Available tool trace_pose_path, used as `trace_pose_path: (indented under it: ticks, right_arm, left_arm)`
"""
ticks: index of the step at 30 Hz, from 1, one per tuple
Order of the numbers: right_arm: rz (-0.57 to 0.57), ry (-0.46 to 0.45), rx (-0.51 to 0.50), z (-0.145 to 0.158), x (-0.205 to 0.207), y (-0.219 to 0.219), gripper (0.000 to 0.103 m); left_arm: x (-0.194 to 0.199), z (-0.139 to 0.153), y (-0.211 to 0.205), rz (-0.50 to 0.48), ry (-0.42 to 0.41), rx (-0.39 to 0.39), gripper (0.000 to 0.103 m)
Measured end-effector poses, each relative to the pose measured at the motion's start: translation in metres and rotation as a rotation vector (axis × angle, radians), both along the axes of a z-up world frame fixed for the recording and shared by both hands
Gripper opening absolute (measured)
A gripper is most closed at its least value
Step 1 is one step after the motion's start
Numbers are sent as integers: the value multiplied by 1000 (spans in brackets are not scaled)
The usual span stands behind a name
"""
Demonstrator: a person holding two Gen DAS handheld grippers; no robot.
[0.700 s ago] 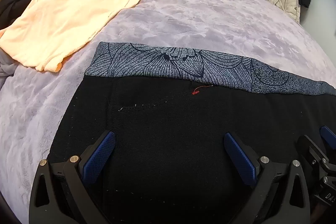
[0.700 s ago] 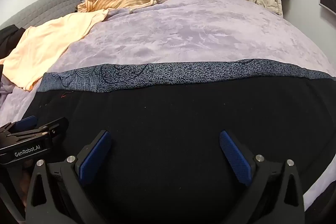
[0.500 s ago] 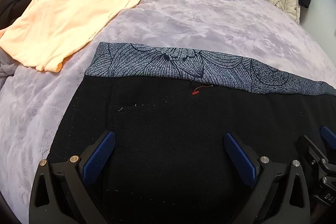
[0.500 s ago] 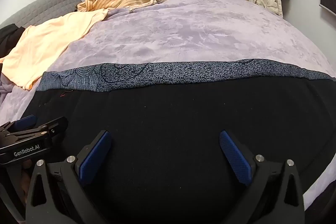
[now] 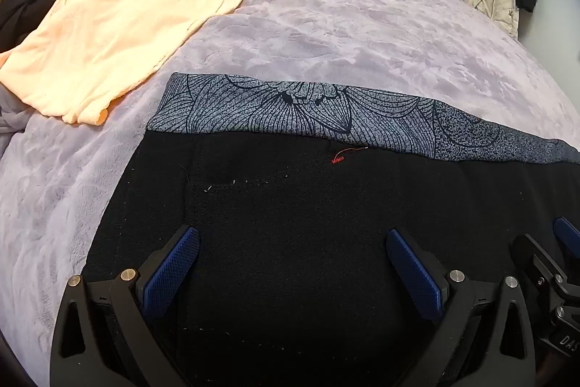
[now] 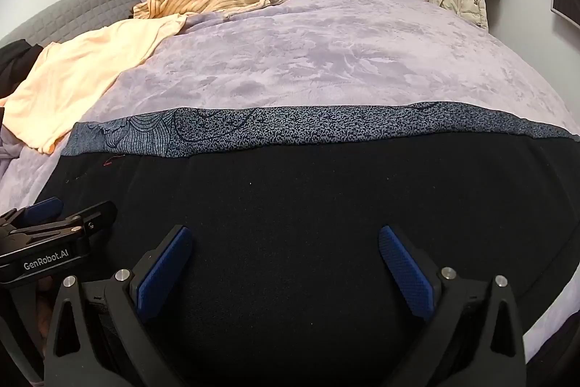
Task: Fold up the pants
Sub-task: 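Position both grippers over the black pants below the patterned waistband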
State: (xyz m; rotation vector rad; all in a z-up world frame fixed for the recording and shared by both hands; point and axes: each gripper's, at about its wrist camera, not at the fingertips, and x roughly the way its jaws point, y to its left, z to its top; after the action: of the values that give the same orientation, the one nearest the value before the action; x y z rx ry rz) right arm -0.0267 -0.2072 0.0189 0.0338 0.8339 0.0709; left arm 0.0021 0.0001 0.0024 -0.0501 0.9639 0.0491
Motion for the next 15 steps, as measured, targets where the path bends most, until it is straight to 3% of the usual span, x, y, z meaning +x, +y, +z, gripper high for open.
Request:
trace_pose_path:
  ticks: [15]
  right_arm:
    - [0,0,3,-1,0,0,103]
  left_arm:
    - [-1,-2,-1,0,-4,0,103]
